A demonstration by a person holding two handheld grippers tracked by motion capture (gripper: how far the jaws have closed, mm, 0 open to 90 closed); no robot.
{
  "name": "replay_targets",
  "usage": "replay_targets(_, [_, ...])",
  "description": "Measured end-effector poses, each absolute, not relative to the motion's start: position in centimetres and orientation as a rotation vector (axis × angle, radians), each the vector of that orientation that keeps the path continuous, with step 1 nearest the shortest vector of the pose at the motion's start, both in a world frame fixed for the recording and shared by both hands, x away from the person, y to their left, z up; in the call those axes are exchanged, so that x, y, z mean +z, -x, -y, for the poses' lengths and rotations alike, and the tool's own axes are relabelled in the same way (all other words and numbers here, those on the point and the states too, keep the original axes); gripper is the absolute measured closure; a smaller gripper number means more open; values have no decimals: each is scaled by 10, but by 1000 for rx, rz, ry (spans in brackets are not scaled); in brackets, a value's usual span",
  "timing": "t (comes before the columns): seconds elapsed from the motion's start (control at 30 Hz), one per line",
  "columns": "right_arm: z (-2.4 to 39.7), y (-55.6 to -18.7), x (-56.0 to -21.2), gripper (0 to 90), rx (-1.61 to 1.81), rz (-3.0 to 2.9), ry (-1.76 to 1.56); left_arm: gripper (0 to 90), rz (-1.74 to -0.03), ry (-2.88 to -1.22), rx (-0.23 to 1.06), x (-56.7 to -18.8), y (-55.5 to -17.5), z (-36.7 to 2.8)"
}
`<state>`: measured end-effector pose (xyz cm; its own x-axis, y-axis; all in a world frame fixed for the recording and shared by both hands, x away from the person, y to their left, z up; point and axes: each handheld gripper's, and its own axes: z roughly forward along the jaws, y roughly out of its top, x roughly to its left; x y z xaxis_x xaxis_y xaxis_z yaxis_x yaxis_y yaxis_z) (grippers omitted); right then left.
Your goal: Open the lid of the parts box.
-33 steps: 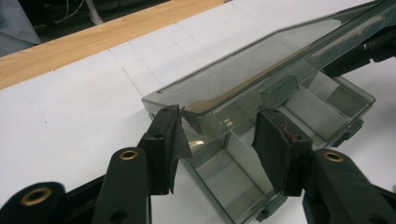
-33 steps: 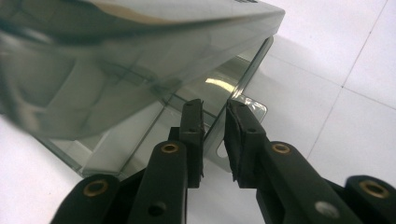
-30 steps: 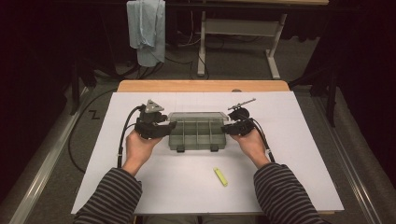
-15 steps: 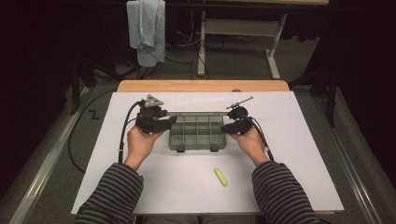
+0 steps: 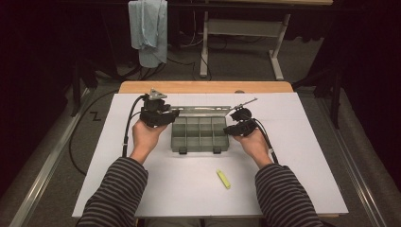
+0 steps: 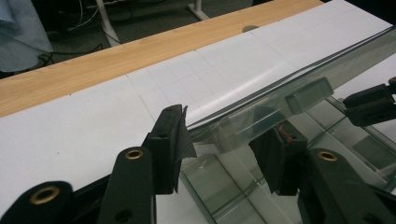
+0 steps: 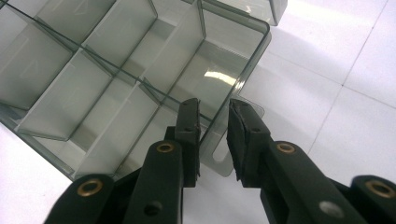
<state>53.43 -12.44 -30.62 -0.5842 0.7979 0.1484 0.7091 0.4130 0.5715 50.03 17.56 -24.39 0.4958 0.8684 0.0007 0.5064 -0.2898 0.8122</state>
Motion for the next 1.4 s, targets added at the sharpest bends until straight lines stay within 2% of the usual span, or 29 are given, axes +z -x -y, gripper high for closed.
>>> replay_targets(0.87, [125,-535,-306,767,911,-2518,-1353,638,-1223,-1891,567,-250,-533,-180])
replay_targets(1.4, [125,-535,-306,767,911,-2519,-1354,660,-1277,-1896,552,-267,-548,-179])
